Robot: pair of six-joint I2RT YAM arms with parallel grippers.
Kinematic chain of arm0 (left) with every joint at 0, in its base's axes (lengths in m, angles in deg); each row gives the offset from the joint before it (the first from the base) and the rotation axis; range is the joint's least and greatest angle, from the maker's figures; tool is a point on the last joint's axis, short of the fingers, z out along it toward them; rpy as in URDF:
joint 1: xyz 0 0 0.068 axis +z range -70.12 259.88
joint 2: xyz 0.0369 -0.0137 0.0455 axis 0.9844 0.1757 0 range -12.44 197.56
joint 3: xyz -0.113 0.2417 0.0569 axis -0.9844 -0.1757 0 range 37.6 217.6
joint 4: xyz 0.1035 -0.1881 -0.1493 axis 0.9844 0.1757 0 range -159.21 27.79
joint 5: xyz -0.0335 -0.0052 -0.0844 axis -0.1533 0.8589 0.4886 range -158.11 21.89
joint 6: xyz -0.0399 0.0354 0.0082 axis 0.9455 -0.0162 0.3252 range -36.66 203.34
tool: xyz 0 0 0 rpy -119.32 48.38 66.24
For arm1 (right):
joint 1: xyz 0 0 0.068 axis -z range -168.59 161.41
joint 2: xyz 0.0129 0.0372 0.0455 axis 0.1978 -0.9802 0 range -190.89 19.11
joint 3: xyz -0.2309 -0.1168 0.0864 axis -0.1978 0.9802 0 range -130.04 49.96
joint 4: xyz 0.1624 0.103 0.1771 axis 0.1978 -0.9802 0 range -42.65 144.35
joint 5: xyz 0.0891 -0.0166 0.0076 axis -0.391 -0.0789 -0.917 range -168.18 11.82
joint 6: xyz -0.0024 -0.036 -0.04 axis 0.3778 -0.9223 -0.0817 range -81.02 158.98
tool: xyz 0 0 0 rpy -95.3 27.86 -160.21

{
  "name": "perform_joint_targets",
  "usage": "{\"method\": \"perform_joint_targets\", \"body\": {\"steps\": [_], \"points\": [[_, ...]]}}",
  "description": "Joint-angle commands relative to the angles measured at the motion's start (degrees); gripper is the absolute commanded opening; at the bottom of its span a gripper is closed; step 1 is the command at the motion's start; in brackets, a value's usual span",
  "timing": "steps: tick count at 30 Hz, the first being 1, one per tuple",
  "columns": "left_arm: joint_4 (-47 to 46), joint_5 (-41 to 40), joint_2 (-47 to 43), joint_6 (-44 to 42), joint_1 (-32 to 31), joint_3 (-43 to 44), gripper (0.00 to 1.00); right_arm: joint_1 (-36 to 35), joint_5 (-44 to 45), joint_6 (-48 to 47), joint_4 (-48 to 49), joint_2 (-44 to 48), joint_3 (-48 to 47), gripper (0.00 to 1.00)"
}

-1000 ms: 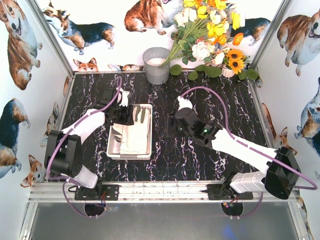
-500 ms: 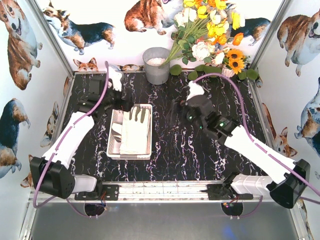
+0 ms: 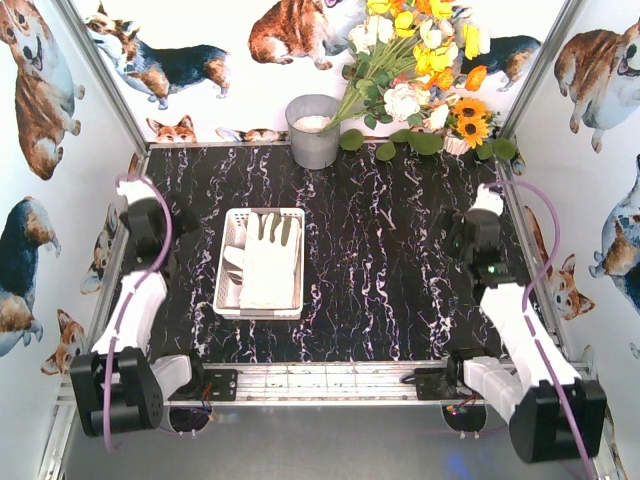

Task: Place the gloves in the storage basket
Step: Reset both arms

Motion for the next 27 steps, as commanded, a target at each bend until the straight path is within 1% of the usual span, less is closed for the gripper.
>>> {"method": "perform_joint_targets", "body": {"steps": [1, 2, 5, 8, 10, 13, 14, 15, 16, 17, 18, 19, 20, 22, 23, 25, 27], "points": [[-22.49, -11.71, -2.60, 1.19, 0.04, -12.78, 0.99, -0.18, 5.76, -10.27, 17.81, 4.63, 9.41, 0.98], [-28.23, -12.97, -2.57, 0.42, -0.11, -15.66, 1.00, -0.18, 6.14, -10.86, 21.33, 5.03, 11.84, 0.99], [-35.21, -13.70, -1.31, -3.50, -0.82, -20.23, 1.00, -0.18, 5.93, -12.76, 34.78, 4.04, 19.46, 1.00], [-42.29, -9.05, 1.71, -7.96, -1.86, -23.17, 1.00, -0.23, 5.70, -14.83, 44.17, -0.96, 23.15, 1.00], [-47.77, -6.64, 4.94, -10.94, -2.99, -24.99, 1.00, -0.18, 5.46, -15.32, 49.19, -6.04, 23.67, 1.00], [-53.95, -1.73, 11.15, -11.84, -3.34, -25.65, 1.00, -0.27, 4.23, -17.15, 57.08, -14.39, 22.24, 1.00], [-57.46, -0.14, 13.92, -11.79, -3.39, -26.09, 1.00, -0.27, 3.58, -18.11, 58.70, -16.69, 21.32, 1.00], [-61.21, 0.99, 16.64, -12.16, -3.54, -26.30, 1.00, -0.21, 4.03, -18.80, 58.25, -19.44, 19.48, 1.00], [-62.10, 2.02, 19.32, -12.74, -3.94, -25.82, 1.00, -0.19, 4.41, -18.06, 56.35, -22.70, 17.44, 1.00], [-63.28, 2.55, 21.93, -13.53, -4.61, -25.31, 1.00, -0.12, 3.08, -18.25, 58.90, -26.44, 17.04, 1.00], [-64.98, 2.25, 24.70, -15.06, -5.87, -24.48, 1.00, 0.12, 2.14, -19.18, 66.53, -29.39, 19.23, 1.00], [-64.94, -0.44, 26.35, -17.16, -8.27, -22.91, 1.00, 0.16, 2.28, -19.09, 70.87, -30.11, 20.93, 1.00], [-57.85, -2.51, 25.45, -17.57, -9.71, -21.06, 1.00, 0.01, 2.05, -19.40, 69.58, -29.68, 20.65, 1.00], [-62.40, -5.60, 26.42, -16.91, -9.57, -22.15, 1.00, 0.34, 1.44, -18.91, 65.66, -29.26, 19.13, 1.00], [-59.57, -6.03, 25.59, -16.50, -9.81, -21.72, 1.00, 0.42, 1.30, -18.93, 66.10, -29.25, 19.39, 1.00], [-62.07, -6.50, 26.20, -16.90, -9.89, -22.29, 1.00, 0.43, 1.27, -19.13, 68.07, -29.52, 20.04, 1.00], [-61.10, -6.22, 25.45, -16.66, -10.02, -22.48, 1.00, 0.43, 1.31, -19.14, 69.75, -29.67, 20.76, 1.00]]}}
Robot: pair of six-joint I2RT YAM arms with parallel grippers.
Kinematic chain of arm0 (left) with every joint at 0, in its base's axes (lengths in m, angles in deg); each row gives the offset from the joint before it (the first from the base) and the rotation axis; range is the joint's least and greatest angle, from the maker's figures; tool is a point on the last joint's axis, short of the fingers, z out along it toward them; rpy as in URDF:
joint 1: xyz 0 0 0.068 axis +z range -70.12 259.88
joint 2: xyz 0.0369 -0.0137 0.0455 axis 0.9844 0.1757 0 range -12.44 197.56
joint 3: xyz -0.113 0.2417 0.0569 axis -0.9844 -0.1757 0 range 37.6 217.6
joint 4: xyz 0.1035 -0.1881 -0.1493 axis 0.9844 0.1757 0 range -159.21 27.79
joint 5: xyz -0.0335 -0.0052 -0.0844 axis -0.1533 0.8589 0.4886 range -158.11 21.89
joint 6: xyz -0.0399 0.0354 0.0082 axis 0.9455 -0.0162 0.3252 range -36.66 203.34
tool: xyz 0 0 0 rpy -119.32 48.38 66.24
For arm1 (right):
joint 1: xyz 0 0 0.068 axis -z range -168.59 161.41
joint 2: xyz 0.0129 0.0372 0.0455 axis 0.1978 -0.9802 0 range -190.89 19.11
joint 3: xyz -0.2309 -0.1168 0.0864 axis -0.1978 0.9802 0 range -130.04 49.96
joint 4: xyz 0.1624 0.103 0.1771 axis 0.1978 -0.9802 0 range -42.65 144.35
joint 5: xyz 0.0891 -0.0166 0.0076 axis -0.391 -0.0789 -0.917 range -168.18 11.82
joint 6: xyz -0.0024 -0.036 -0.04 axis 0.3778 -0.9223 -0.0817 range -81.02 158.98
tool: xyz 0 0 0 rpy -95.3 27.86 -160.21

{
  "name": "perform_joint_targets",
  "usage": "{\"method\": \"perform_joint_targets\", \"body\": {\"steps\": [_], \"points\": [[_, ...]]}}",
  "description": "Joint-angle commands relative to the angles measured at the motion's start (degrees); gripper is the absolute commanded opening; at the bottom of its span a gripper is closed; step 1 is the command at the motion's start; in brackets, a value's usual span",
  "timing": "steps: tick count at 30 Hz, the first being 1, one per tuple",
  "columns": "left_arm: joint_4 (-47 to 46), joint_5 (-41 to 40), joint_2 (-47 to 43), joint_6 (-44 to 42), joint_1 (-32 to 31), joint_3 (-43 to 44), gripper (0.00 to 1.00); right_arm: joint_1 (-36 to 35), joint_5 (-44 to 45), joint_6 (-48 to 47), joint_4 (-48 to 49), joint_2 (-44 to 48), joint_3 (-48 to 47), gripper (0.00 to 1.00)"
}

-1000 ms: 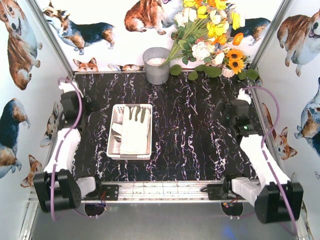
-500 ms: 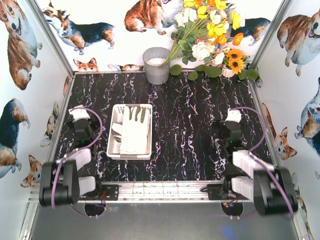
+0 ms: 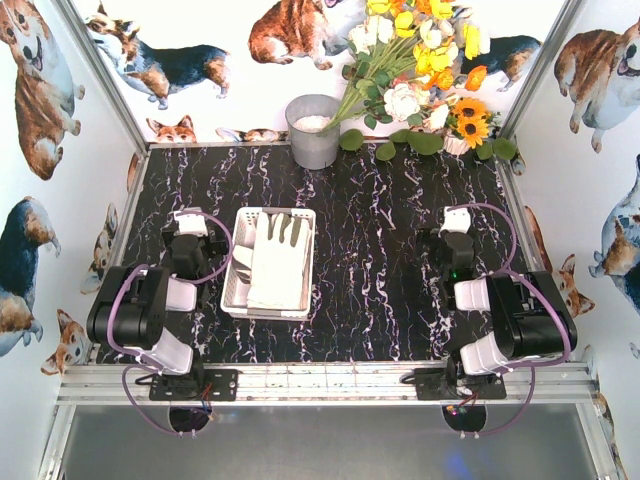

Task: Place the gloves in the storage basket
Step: Reset both arms

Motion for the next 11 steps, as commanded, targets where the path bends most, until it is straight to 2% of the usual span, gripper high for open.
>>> {"method": "perform_joint_targets", "body": {"steps": [1, 11], "points": [[-3.85, -1.69, -0.83, -1.17, -0.17, 0.47, 1.00, 0.32, -0.33, -1.09, 8.38, 0.57, 0.16, 1.00], [-4.17, -1.70, -0.76, -1.11, -0.16, 0.42, 1.00, 0.59, -0.93, -1.05, 7.87, 0.46, -0.07, 1.00]]}}
